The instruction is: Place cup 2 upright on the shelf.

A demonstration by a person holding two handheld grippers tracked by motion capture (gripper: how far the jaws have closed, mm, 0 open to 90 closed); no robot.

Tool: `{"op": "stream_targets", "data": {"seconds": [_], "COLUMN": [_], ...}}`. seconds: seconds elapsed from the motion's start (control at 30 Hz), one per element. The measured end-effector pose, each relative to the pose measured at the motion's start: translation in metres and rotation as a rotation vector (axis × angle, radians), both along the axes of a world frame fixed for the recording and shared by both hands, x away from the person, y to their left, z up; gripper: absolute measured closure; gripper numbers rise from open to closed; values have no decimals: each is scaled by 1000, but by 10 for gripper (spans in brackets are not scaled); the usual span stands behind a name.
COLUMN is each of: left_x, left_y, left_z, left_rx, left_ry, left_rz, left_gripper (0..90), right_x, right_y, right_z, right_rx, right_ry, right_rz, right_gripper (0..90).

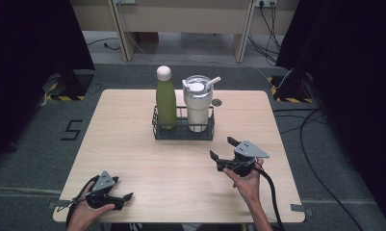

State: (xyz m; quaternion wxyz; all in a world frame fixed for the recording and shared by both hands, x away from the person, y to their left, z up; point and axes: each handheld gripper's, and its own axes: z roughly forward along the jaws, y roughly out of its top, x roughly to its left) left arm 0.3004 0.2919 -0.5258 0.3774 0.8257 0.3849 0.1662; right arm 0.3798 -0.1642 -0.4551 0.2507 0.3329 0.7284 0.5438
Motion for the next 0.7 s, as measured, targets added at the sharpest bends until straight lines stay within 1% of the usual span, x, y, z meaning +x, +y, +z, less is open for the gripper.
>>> {"op": "stream_targets", "data": {"seconds": [0.53,0.7], "left_x": [0,0], "left_y": [0,0], "left_z": [0,0], "left_rx": [0,2], "left_ry": [0,0], "left_rz": [0,-1], "left_gripper": [136,136], "right_x": [-20,-25], "right_y": [-9,-14], "right_z": [-13,-18], "right_rx": [-14,-17], "right_ry": [36,46], "right_rz": [19,11], "right_gripper": [148,148]}}
